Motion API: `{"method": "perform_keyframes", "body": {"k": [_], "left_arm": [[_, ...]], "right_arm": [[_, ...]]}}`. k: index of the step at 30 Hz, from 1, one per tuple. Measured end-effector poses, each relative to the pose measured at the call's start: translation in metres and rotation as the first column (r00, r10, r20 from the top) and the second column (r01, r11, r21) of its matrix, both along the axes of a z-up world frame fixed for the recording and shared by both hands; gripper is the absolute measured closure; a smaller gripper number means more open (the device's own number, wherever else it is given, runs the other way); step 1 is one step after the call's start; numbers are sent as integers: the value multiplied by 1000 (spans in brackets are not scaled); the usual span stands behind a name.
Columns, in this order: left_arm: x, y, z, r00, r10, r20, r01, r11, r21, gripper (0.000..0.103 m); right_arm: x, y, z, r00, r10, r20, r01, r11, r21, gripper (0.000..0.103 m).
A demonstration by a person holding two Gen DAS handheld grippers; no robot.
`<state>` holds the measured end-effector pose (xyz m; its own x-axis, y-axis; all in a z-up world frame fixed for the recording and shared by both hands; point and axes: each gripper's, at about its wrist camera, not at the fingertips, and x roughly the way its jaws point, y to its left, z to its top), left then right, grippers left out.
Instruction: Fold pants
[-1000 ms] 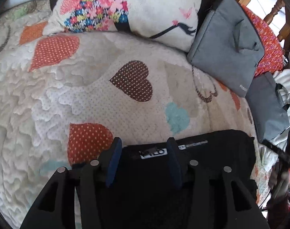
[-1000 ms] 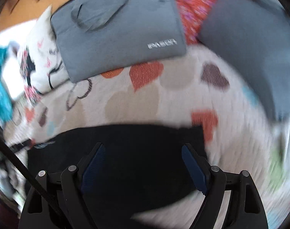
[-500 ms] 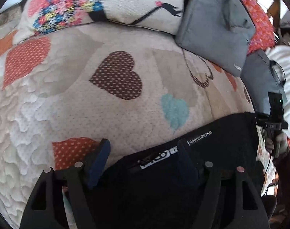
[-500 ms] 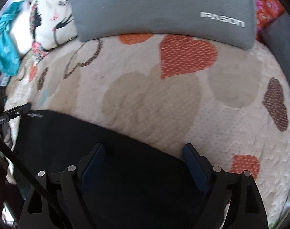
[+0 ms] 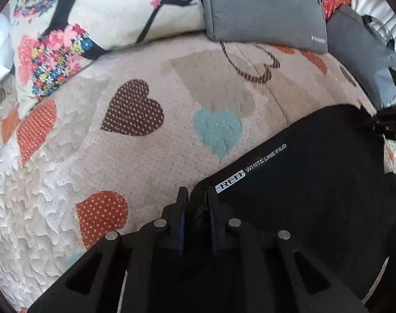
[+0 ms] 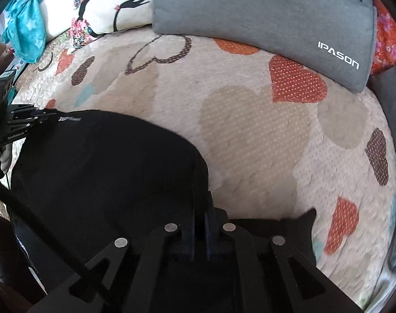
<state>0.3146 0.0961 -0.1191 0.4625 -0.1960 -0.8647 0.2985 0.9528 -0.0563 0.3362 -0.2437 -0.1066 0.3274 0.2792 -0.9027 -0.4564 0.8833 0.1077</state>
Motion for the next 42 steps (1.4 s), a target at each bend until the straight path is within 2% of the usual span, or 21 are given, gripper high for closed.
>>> {"method": "perform_keyframes", "body": {"k": [6, 9, 13, 16, 18, 22, 24, 27, 30, 32, 33, 34, 37, 40, 42], "left_arm": [[-33, 11, 38, 996, 27, 90, -20, 997, -70, 89], [-70, 7, 65, 988, 22, 155, -10, 997, -77, 89], [-122, -2, 83, 979, 2, 206, 12, 998, -65, 89], [-165, -4, 75, 982, -7, 191, 16, 999, -46, 88], [-194, -6, 64, 986, -12, 165, 12, 1000, 4, 87], [-233, -11, 29, 998, -37, 58, 31, 994, 106, 81], [-246, -12, 17, 999, -43, 11, 41, 988, 148, 82], [-263, -7, 21, 999, -55, -4, 55, 989, 140, 78], [-281, 5, 36, 999, -28, 19, 25, 987, 160, 77], [-290, 25, 51, 999, 23, 32, -26, 993, 113, 77], [-294, 34, 59, 998, 49, 39, -51, 996, 75, 77], [-295, 43, 68, 996, 75, 48, -76, 996, 39, 77], [-296, 58, 94, 986, 138, 91, -133, 989, -66, 76], [-282, 51, 108, 981, 154, 114, -132, 974, -183, 59], [-265, 30, 106, 984, 136, 115, -111, 973, -201, 56]], "right_arm": [[-27, -9, 26, 997, -80, 21, 79, 996, 43, 97], [-54, -16, 46, 994, -105, 36, 102, 992, 73, 97], [-102, -16, 61, 994, -108, 30, 106, 992, 71, 97], [-143, -20, 57, 993, -116, -6, 117, 991, 65, 97], [-168, -23, 45, 989, -137, -52, 141, 987, 71, 97], [-211, -30, 6, 958, -203, -203, 221, 973, 71, 96], [-223, -32, -7, 939, -237, -248, 256, 965, 50, 95], [-240, -39, -14, 918, -272, -288, 296, 954, 41, 90], [-251, -55, -2, 914, -285, -289, 321, 943, 86, 82], [-257, -70, 9, 910, -310, -274, 349, 932, 103, 71], [-259, -79, 16, 907, -340, -251, 372, 923, 95, 56], [-262, -90, 24, 902, -375, -213, 400, 912, 89, 49], [-265, -120, 41, 874, -467, -134, 481, 872, 94, 49], [-261, -144, 46, 838, -527, -142, 544, 826, 147, 49], [-250, -149, 43, 833, -531, -152, 551, 820, 154, 49]]}}
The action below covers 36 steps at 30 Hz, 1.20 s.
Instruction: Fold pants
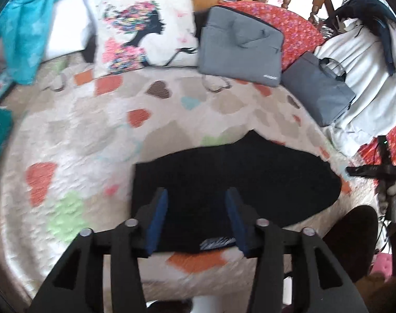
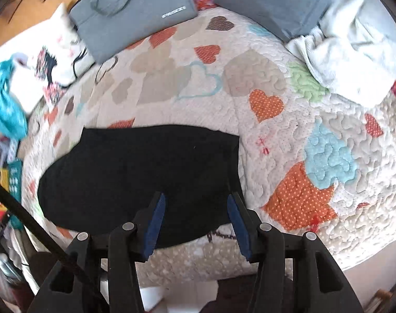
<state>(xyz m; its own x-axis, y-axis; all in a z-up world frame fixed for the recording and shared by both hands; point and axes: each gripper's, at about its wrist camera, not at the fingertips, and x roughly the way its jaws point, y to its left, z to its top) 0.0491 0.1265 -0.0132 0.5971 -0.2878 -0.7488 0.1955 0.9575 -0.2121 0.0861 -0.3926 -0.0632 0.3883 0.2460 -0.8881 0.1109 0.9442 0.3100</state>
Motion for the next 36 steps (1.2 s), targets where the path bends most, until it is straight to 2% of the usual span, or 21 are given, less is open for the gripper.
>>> {"method": "perform_keyframes", "body": {"k": [3, 6, 7, 9, 11, 13, 14, 16, 18, 20, 21, 22, 23, 24, 25, 26, 28, 31, 36], "left_arm": [[24, -39, -18, 998, -51, -25, 51, 998, 35, 56], [53, -72, -45, 994, -97, -47, 98, 995, 8, 56], [62, -75, -53, 994, -92, -65, 91, 996, -16, 56], [75, -77, -74, 992, -62, -112, 54, 996, -68, 56], [80, -74, -93, 989, -21, -148, 5, 994, -105, 56], [79, -66, -106, 988, 9, -152, -27, 993, -113, 56], [78, -61, -112, 987, 23, -158, -43, 992, -122, 56], [80, -51, -118, 984, 36, -175, -68, 981, -181, 56], [81, -44, -121, 982, 45, -182, -88, 968, -235, 56], [80, -44, -121, 982, 51, -179, -94, 966, -239, 56], [80, -45, -121, 983, 57, -176, -97, 968, -232, 56], [80, -48, -121, 983, 60, -173, -98, 971, -218, 56], [80, -51, -120, 984, 64, -169, -98, 975, -200, 56], [80, -55, -119, 984, 74, -164, -102, 980, -173, 56], [81, -57, -118, 983, 79, -163, -105, 982, -155, 56], [81, -60, -118, 983, 85, -164, -108, 984, -139, 56], [81, -62, -117, 980, 94, -174, -116, 986, -121, 56], [76, -63, -116, 978, 79, -191, -100, 990, -103, 56], [68, -60, -116, 976, 58, -210, -86, 988, -129, 56]], "right_arm": [[19, 7, -18, 1000, -14, -26, 12, 996, -86, 49], [39, 17, -37, 999, -5, -40, -1, 990, -144, 49], [45, 21, -42, 999, 8, -49, -15, 990, -141, 62], [47, 22, -46, 999, 20, -49, -25, 993, -115, 98], [47, 22, -36, 1000, 2, -9, -3, 989, -150, 98], [46, 12, -25, 997, -63, 40, 70, 974, -216, 98], [45, 8, -23, 995, -91, 51, 101, 962, -255, 98], [48, -3, -23, 984, -166, 67, 180, 908, -378, 98], [46, -18, -21, 967, -247, 57, 250, 892, -377, 95], [39, -20, -7, 945, -310, 104, 327, 875, -357, 88], [39, -12, 3, 944, -299, 140, 329, 881, -340, 80], [42, 6, 14, 953, -245, 178, 291, 905, -312, 72], [46, 24, 20, 964, -184, 192, 235, 929, -288, 69], [54, 49, 24, 977, -92, 195, 139, 960, -243, 64], [63, 70, 24, 983, -8, 186, 45, 980, -194, 57], [73, 95, 22, 982, 84, 169, -62, 990, -128, 56], [95, 147, 14, 964, 225, 141, -221, 974, -43, 55], [126, 213, 1, 925, 361, 116, -351, 931, -97, 55], [167, 267, -31, 893, 450, 4, -443, 880, -172, 55]]}}
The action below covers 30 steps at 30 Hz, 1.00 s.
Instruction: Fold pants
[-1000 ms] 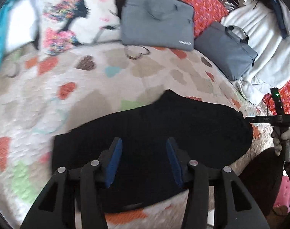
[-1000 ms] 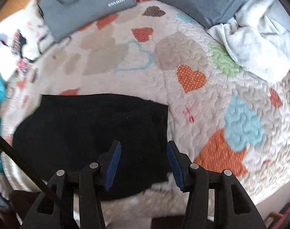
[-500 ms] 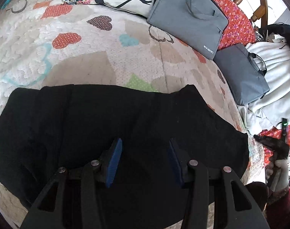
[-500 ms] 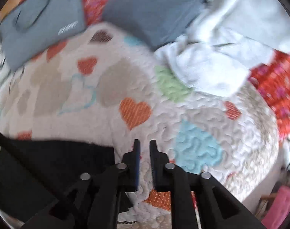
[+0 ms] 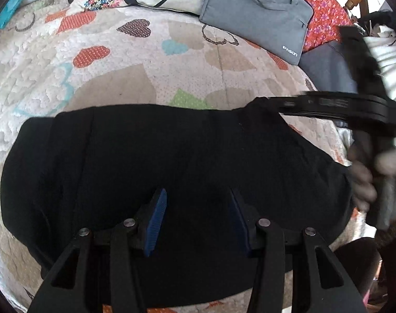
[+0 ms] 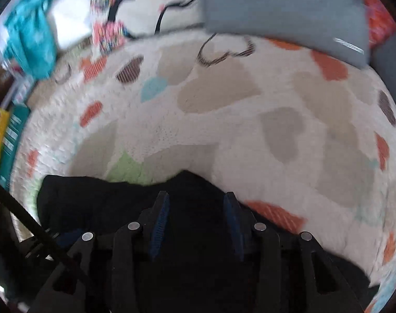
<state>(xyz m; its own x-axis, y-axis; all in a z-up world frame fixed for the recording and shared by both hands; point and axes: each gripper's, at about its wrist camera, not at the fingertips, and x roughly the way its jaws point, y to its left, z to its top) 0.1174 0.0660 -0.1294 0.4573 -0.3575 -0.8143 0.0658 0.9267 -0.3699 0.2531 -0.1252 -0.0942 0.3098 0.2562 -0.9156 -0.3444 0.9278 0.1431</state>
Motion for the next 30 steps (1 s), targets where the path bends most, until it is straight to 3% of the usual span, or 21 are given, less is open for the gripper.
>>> {"method": "perform_keyframes", "body": {"k": [1, 2, 3, 6, 11, 15, 18, 21, 24, 26, 30], "left_arm": [[-1, 2, 0, 1000, 1, -9, -1, 1000, -18, 56], [-1, 4, 0, 1000, 3, -16, -4, 999, -36, 56], [-2, 6, 0, 1000, 5, -23, -6, 998, -56, 56], [-4, 11, 6, 1000, 4, -11, -5, 996, -93, 56], [-9, 24, 30, 998, 8, 64, 3, 986, -168, 56], [-15, 70, 58, 978, 135, 157, -99, 971, -217, 56], [-23, 129, 69, 921, 345, 183, -298, 924, -242, 54], [-31, 179, 64, 841, 524, 133, -483, 839, -251, 54], [-42, 205, 58, 784, 613, 96, -570, 773, -281, 54], [-47, 214, 59, 756, 646, 108, -602, 751, -272, 54], [-65, 236, 60, 669, 732, 129, -687, 675, -268, 54]], "right_arm": [[4, 9, -5, 1000, 28, -13, -29, 999, -28, 58], [1, 10, -8, 999, 44, -23, -45, 998, -41, 69], [2, 15, -10, 998, 59, -38, -61, 997, -51, 100], [7, 18, -5, 998, 57, -13, -58, 994, -88, 100], [33, 20, -10, 999, -36, -15, 34, 995, -93, 100], [36, 19, -8, 995, -99, 21, 101, 987, -129, 99], [12, 22, 20, 990, -91, 106, 103, 988, -111, 84], [-30, 56, 42, 988, 70, 141, -66, 997, -30, 54], [-74, 107, 38, 956, 268, 116, -274, 961, 40, 52], [-103, 143, 30, 915, 384, 121, -390, 920, 34, 52], [-152, 199, 15, 814, 555, 170, -557, 829, -37, 52]]}}
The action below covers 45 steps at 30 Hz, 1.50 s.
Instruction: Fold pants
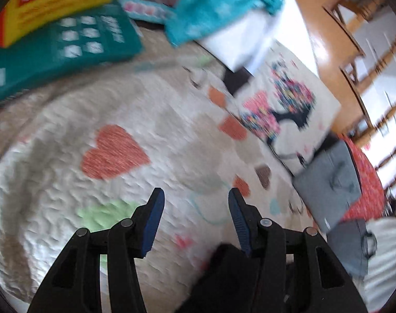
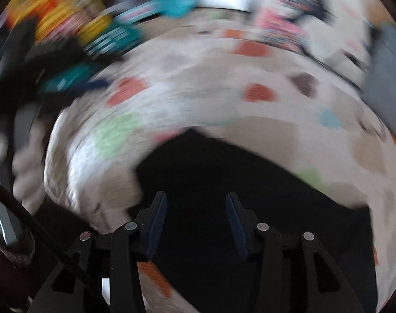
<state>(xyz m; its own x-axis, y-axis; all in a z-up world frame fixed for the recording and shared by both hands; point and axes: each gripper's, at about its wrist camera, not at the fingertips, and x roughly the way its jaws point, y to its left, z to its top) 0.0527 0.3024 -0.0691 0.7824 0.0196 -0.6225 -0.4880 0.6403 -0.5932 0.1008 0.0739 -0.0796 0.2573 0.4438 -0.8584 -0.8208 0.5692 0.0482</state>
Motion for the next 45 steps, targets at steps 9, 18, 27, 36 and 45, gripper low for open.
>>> {"method": "perform_keyframes", "body": {"k": [9, 18, 27, 36, 45], "left_arm": [[-18, 31, -9, 994, 105, 16, -104, 991, -83, 54], [-26, 35, -7, 989, 141, 46, -136, 986, -97, 54], [-15, 13, 1, 996, 69, 62, -67, 997, -37, 54], [26, -76, 8, 954, -285, 94, 281, 958, 48, 53], [68, -207, -34, 780, -610, -139, 625, 774, 104, 52]], "right_arm": [[-21, 32, -34, 998, 25, 55, -19, 994, -106, 93], [-31, 13, -26, 978, -6, -209, 18, 998, 57, 92], [-31, -7, -47, 939, -66, -338, 114, 986, 125, 67], [-18, -152, 0, 924, -329, -194, 349, 934, 80, 42], [15, -425, 45, 497, -863, -95, 867, 497, 22, 42]]}}
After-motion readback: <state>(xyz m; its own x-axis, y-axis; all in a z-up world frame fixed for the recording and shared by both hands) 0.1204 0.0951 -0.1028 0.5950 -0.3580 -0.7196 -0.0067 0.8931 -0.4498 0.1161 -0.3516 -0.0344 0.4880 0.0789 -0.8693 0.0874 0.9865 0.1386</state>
